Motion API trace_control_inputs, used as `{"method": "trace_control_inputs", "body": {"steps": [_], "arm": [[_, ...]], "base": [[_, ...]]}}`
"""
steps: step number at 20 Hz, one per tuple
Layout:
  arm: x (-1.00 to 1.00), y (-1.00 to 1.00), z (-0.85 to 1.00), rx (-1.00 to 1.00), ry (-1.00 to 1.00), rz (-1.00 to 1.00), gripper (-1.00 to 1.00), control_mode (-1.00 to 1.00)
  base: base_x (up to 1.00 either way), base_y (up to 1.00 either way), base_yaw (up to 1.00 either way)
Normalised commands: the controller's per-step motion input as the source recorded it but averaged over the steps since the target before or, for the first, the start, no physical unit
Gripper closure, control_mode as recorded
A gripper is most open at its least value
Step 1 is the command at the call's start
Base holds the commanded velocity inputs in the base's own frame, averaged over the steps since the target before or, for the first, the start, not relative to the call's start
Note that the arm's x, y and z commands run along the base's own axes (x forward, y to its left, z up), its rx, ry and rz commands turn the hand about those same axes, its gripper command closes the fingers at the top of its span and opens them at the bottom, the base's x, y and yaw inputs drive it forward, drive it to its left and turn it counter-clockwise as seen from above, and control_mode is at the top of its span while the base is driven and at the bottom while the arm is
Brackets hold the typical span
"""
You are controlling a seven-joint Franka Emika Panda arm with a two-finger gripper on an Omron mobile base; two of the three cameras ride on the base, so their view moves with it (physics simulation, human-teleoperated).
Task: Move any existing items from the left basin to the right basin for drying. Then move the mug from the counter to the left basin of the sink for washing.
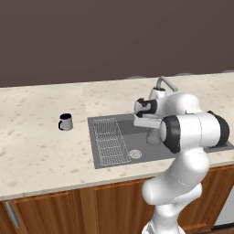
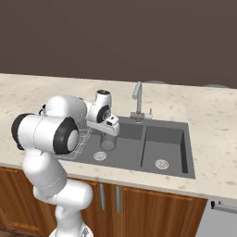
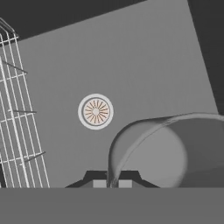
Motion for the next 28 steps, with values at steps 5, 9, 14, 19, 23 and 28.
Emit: {"method": "trace_control_inputs", "body": {"steps": [5,9,14,19,23,28], "arm": [[0.00,-0.32,0.29,0.00,0.00,-0.02,1.00,-1.00],[0.00,-0.57,0.19,0.00,0.02,-0.02,1.00,-1.00],[0.00,-0.60,0.17,0.00,0.01,-0.01,1.00,-1.00],[0.00,-0.59,0.11,0.00,0.00,0.00,1.00,-1.00],[0.00,-0.62,0.00,0.00,0.00,0.00,1.00,-1.00],[0.00,-0.62,0.00,0.00,0.00,0.00,1.00,-1.00]], "base": [[0.00,0.00,0.00],[0.00,0.00,0.00],[0.00,0.00,0.00],[0.00,0.00,0.00],[0.00,0.00,0.00],[0.00,0.00,0.00]]}}
